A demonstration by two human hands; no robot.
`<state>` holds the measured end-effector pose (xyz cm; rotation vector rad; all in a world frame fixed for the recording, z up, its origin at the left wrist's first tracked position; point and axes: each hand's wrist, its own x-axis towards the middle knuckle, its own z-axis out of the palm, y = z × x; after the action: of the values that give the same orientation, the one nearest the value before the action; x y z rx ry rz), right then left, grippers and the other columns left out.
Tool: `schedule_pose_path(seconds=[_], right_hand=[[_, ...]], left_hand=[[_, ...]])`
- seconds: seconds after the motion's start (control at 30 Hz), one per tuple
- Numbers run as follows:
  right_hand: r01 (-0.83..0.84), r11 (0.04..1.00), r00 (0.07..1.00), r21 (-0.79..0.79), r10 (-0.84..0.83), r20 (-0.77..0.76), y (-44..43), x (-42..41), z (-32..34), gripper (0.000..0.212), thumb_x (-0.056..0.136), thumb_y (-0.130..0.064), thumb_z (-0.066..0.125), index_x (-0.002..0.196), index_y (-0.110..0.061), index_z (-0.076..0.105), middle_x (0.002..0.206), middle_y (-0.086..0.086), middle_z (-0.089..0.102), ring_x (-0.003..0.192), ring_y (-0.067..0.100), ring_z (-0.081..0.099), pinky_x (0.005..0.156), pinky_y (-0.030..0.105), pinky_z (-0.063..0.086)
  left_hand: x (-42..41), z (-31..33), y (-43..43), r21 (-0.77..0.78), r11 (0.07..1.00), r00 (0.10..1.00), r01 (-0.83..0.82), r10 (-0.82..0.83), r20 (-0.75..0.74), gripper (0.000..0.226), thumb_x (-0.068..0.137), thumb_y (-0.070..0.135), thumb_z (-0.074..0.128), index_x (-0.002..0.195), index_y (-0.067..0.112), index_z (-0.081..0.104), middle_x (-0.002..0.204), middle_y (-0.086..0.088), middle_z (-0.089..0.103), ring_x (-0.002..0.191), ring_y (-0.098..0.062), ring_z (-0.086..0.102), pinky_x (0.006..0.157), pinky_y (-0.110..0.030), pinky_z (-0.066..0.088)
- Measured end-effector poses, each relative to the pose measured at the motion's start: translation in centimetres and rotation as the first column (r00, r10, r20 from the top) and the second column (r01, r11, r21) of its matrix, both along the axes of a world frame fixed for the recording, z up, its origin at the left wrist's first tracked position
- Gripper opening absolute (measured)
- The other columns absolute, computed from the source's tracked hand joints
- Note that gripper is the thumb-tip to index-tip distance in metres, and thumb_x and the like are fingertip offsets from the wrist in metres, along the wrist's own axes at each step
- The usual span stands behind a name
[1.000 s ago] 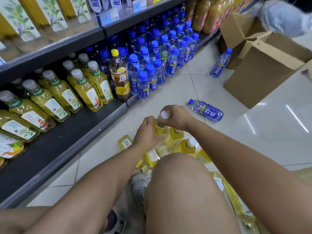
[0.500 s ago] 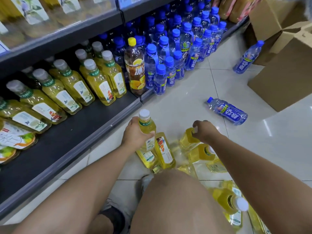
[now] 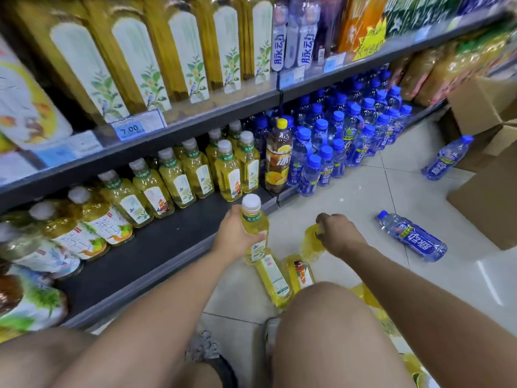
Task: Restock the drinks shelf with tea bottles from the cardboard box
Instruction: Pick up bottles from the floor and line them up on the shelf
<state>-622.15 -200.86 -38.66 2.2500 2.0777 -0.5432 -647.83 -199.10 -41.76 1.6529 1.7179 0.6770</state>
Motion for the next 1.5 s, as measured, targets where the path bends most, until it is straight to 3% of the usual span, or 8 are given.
schedule_pose_path(seconds=[0.37, 0.7, 0.83, 0.97, 1.07, 1.13, 1.3, 1.5], right_hand=[[-0.283, 0.927, 0.945, 0.247, 0.313, -0.091, 6.2, -15.9, 7.6, 0.031, 0.092, -0.022, 0.064, 0.121, -0.018, 0.055, 0.111, 0.013, 0.061, 0.095, 0.034, 0.060, 0.080, 0.041, 0.053], [-0.394, 0.910, 0.897, 0.128, 0.411, -0.163, 13.7, -23.4, 2.8, 0.036, 0.094, -0.017, 0.062, 0.129, -0.020, 0.054, 0.115, 0.014, 0.060, 0.087, 0.029, 0.060, 0.072, 0.035, 0.053], [-0.275, 0.950, 0.893, 0.149, 0.309, -0.328, 15.6, -23.9, 1.2, 0.043, 0.089, -0.027, 0.069, 0.128, -0.022, 0.052, 0.109, 0.008, 0.062, 0.089, 0.025, 0.059, 0.071, 0.031, 0.048], [-0.169, 0.974, 0.838, 0.148, 0.222, -0.498, 14.7, -23.2, -0.8, 0.059, 0.084, -0.038, 0.074, 0.135, -0.023, 0.048, 0.120, 0.000, 0.063, 0.105, 0.019, 0.056, 0.088, 0.033, 0.046], [-0.139, 0.990, 0.860, 0.018, 0.130, -0.493, 13.2, -22.3, -4.0, 0.087, 0.075, -0.048, 0.079, 0.146, -0.029, 0.033, 0.138, 0.003, 0.054, 0.128, 0.027, 0.048, 0.106, 0.046, 0.041], [-0.086, 0.992, 0.842, -0.092, 0.023, -0.539, 12.2, -22.2, -6.3, 0.095, 0.073, -0.048, 0.080, 0.147, -0.034, 0.024, 0.138, 0.004, 0.054, 0.128, 0.030, 0.049, 0.105, 0.047, 0.043], [0.061, 0.976, 0.762, -0.208, -0.180, -0.622, 12.0, -23.4, -10.5, 0.077, 0.079, -0.038, 0.079, 0.141, -0.023, 0.035, 0.130, 0.001, 0.059, 0.122, 0.028, 0.054, 0.099, 0.041, 0.046], [0.197, 0.959, 0.731, -0.202, -0.281, -0.621, 13.9, -24.9, -13.2, 0.067, 0.081, -0.040, 0.077, 0.135, -0.018, 0.044, 0.129, 0.004, 0.061, 0.122, 0.028, 0.056, 0.097, 0.043, 0.048]], left_hand=[[-11.4, 3.2, 0.8, 0.069, 0.973, 0.975, -0.220, 0.216, 0.050, 0.087, 0.065, 0.040, 0.091, 0.136, 0.020, 0.044, 0.131, -0.001, 0.059, 0.119, -0.021, 0.056, 0.096, -0.035, 0.048], [-15.5, -1.3, 5.8, -0.055, 0.966, 0.968, -0.252, 0.253, 0.001, 0.086, 0.064, 0.032, 0.093, 0.133, 0.019, 0.044, 0.124, 0.001, 0.063, 0.114, -0.019, 0.059, 0.091, -0.033, 0.047], [-15.8, -2.8, 6.5, -0.091, 0.963, 0.966, -0.254, 0.258, 0.031, 0.083, 0.067, 0.024, 0.092, 0.135, 0.017, 0.045, 0.123, 0.002, 0.062, 0.108, -0.012, 0.055, 0.088, -0.026, 0.041], [-16.0, -3.4, 6.9, -0.093, 0.954, 0.954, -0.285, 0.292, 0.073, 0.087, 0.068, 0.028, 0.091, 0.140, 0.024, 0.043, 0.128, 0.004, 0.062, 0.117, -0.015, 0.057, 0.093, -0.029, 0.045], [-15.8, -4.2, 6.0, -0.132, 0.952, 0.952, -0.276, 0.289, 0.097, 0.099, 0.070, 0.025, 0.089, 0.149, 0.033, 0.029, 0.134, 0.008, 0.058, 0.122, -0.015, 0.055, 0.102, -0.038, 0.047], [-15.6, -5.6, 5.2, -0.187, 0.933, 0.942, -0.308, 0.326, 0.075, 0.106, 0.072, 0.027, 0.088, 0.152, 0.037, 0.020, 0.135, 0.008, 0.059, 0.121, -0.016, 0.056, 0.104, -0.042, 0.048], [-14.3, -8.9, 4.7, -0.236, 0.868, 0.888, -0.437, 0.458, 0.040, 0.064, 0.078, 0.032, 0.084, 0.134, 0.025, 0.054, 0.123, 0.003, 0.069, 0.112, -0.020, 0.065, 0.091, -0.033, 0.053], [-14.1, -11.0, 6.9, -0.221, 0.857, 0.878, -0.466, 0.479, 0.007, 0.045, 0.083, 0.028, 0.080, 0.126, 0.022, 0.066, 0.116, 0.002, 0.073, 0.107, -0.018, 0.067, 0.080, -0.024, 0.047]])
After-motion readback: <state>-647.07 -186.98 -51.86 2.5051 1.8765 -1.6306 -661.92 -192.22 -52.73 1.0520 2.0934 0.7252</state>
